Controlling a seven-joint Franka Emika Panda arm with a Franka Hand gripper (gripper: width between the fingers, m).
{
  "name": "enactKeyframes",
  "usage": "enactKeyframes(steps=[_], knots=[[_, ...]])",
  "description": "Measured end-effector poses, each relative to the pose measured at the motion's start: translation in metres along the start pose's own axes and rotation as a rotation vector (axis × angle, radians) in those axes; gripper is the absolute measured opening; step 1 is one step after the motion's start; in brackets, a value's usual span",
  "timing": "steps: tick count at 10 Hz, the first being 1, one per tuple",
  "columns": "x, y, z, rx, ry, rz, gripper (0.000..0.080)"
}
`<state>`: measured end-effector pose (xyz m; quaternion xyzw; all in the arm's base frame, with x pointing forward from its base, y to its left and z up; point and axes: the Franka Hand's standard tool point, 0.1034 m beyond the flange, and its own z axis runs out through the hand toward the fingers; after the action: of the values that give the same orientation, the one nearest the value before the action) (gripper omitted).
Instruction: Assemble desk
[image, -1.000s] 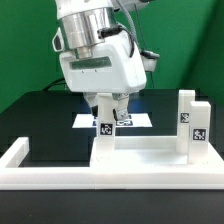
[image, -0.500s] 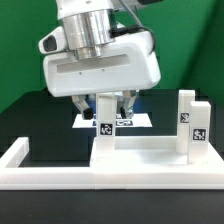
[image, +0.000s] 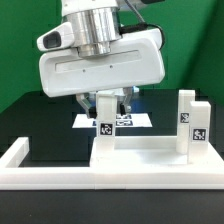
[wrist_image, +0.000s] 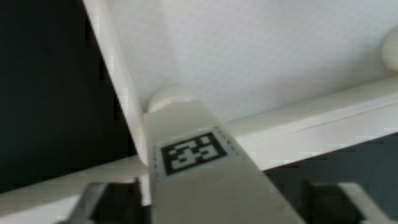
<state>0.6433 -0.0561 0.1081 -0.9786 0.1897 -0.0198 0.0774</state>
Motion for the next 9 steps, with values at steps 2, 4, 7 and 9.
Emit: enactKeyframes(steps=[2,4,7,9], knots=[[0.0005,0.0043,0.0005,-0.004,0.0,0.162,0.0305],[0.0042,0.0061,0.0,-0.005,-0.002,0.421,0.0298],[0.0082,0.0027,0.0031,0.022,-0.059,1.018,0.0294],[0.0084,0.003,0.0032,0.042,-0.059,1.137,0.0294]])
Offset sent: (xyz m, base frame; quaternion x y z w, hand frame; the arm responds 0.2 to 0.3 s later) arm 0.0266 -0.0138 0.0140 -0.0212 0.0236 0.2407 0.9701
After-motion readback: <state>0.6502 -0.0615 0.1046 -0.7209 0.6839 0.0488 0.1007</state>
